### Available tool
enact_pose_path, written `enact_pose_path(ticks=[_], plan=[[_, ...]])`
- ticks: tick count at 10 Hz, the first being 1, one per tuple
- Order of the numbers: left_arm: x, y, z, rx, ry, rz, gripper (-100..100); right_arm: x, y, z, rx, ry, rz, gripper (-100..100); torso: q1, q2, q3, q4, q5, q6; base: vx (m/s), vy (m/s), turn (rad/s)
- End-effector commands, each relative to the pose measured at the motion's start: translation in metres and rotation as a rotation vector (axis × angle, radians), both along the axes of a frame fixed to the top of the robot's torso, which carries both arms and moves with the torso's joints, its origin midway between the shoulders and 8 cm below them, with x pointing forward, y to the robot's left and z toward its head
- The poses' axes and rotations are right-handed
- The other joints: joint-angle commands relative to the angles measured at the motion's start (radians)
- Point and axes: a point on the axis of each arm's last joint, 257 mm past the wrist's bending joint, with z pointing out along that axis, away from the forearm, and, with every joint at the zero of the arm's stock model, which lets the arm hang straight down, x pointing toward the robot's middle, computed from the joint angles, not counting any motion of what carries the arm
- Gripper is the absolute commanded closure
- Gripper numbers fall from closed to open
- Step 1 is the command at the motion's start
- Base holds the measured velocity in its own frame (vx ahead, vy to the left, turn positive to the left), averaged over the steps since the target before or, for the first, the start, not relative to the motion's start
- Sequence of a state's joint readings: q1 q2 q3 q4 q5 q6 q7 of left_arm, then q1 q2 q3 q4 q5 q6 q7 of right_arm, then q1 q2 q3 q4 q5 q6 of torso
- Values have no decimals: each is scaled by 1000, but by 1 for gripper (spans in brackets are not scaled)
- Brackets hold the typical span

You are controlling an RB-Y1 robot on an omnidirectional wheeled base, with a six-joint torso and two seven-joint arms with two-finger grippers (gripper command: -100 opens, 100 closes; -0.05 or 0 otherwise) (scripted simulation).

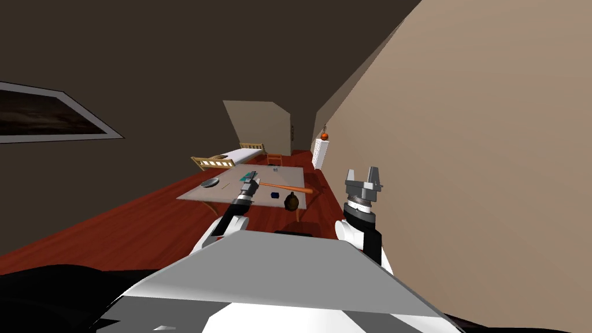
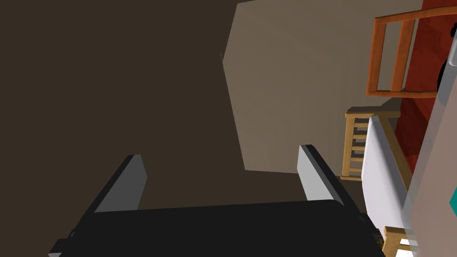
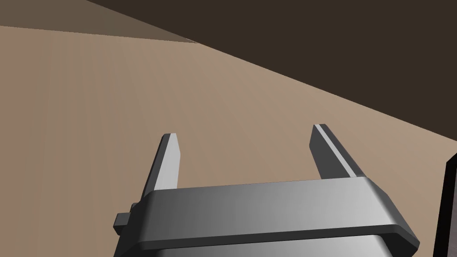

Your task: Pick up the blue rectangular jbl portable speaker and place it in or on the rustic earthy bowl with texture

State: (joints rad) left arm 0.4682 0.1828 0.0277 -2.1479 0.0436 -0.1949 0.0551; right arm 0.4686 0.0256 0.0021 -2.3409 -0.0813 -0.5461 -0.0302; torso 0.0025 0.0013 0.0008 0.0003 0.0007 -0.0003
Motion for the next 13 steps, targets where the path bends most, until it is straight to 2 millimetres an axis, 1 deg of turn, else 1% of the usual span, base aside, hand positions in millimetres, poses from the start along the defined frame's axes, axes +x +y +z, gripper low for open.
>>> enact_pose_path(ticks=[1,2,3,4,5,6,7,8,9,10,11,12,13], plan=[[8,10,-25,13,76,12,-100,0,0,0,0,0,0,0,0,0,0,0,0,0,-24,24,-198],[8,10,-25,13,76,12,-100,0,0,0,0,0,0,0,0,0,0,0,0,1,-19,27,-114],[13,19,-45,23,133,24,-100,0,0,0,0,0,0,0,0,-1,0,0,0,0,-17,30,-200],[14,20,-48,22,144,26,-100,0,0,0,0,0,0,0,0,-1,0,0,0,1,-18,38,-114],[17,31,-70,29,207,42,-100,0,0,0,0,0,0,0,0,-1,0,0,0,0,-21,40,-198],[18,31,-72,28,214,43,-100,0,0,0,0,0,0,0,1,-1,0,0,0,1,-16,39,-123],[20,43,-94,33,274,61,-100,0,0,0,0,0,0,0,0,-1,-1,0,0,0,-26,42,-215],[20,44,-97,31,287,63,-100,0,0,0,0,0,0,0,1,-1,0,0,0,1,-22,37,-120],[22,57,-121,32,357,84,-100,0,0,0,0,0,0,0,1,-1,0,0,0,0,-23,30,-207],[21,58,-123,32,361,85,-100,0,0,0,0,0,0,0,0,-1,0,0,0,0,-23,31,-128],[21,73,-147,30,430,109,-100,0,0,0,0,0,0,0,0,-1,0,0,0,0,-26,32,-285],[21,73,-149,30,437,110,-100,0,0,0,0,0,0,0,0,-1,0,0,0,1,-20,33,-109],[20,86,-166,27,495,132,-100,0,0,0,0,0,0,0,0,-1,0,0,0,0,-25,31,-172]])
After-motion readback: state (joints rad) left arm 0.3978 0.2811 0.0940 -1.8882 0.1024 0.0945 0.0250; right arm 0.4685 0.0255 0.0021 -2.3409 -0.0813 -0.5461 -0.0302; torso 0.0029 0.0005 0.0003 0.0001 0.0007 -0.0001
